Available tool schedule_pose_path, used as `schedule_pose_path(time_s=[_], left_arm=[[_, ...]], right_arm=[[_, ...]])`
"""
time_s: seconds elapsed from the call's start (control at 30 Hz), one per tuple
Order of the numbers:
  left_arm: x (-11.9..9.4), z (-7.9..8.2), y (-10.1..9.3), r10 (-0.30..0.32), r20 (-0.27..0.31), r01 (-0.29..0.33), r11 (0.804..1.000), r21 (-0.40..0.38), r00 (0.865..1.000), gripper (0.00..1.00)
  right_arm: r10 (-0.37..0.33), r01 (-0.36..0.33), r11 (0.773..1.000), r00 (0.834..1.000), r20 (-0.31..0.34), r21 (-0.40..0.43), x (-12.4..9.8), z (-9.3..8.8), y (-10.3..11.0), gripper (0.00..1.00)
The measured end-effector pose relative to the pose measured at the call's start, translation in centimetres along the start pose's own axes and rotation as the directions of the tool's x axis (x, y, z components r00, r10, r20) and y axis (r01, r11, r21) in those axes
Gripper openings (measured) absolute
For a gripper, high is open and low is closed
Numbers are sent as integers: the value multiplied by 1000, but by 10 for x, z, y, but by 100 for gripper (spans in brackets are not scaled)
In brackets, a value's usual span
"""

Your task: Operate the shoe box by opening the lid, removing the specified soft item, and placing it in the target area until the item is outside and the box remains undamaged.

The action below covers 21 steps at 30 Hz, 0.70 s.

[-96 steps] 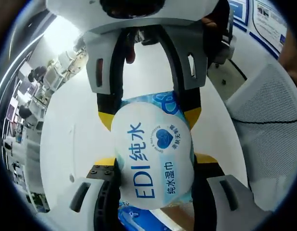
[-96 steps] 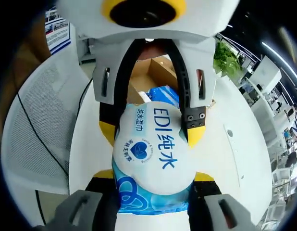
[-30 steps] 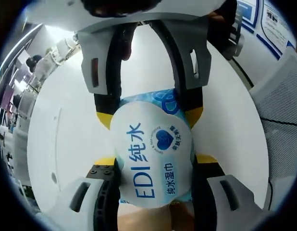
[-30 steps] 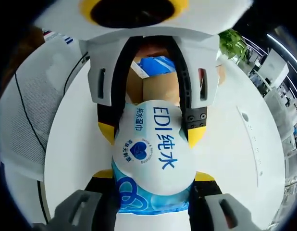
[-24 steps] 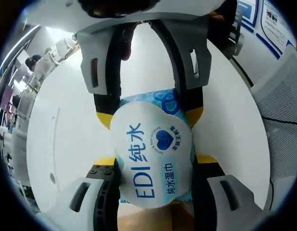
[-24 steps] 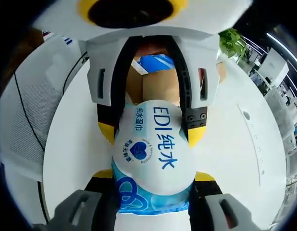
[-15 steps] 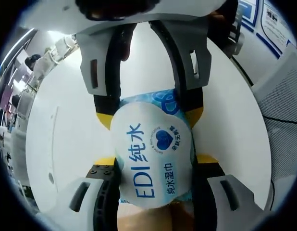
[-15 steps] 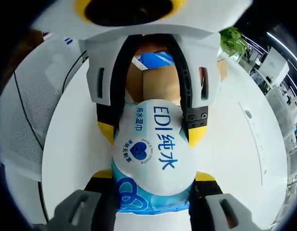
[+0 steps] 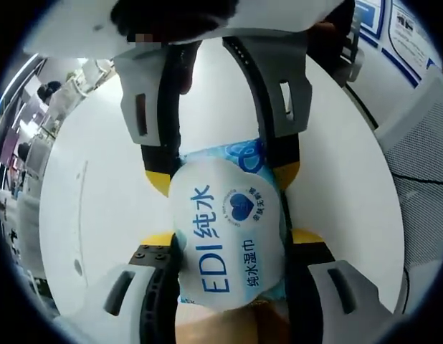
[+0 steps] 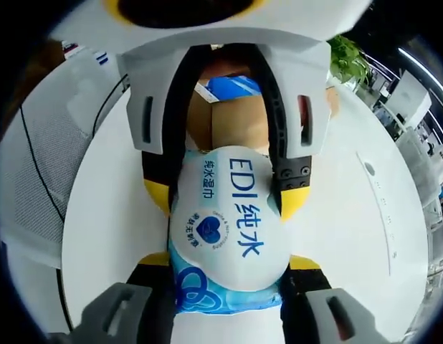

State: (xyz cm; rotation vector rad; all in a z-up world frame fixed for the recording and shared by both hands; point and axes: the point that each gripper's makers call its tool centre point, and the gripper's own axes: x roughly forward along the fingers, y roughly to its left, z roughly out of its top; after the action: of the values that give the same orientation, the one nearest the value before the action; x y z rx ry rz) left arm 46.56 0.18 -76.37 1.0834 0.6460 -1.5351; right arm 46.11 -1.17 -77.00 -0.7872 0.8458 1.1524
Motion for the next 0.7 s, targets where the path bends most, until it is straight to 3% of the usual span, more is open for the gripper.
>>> schedule_pose_path(time_s=[0.57, 0.7], left_arm=[[-20, -1, 0, 10, 19, -10, 1000, 27, 1000, 55], [-28, -2, -1, 19, 34, -19, 1000, 19, 999, 58]], right_arm=[[-24, 24, 1000, 1000, 7, 18, -13, 3, 1, 51], [-39, 38, 999, 999, 20, 38, -20, 6, 3, 50]])
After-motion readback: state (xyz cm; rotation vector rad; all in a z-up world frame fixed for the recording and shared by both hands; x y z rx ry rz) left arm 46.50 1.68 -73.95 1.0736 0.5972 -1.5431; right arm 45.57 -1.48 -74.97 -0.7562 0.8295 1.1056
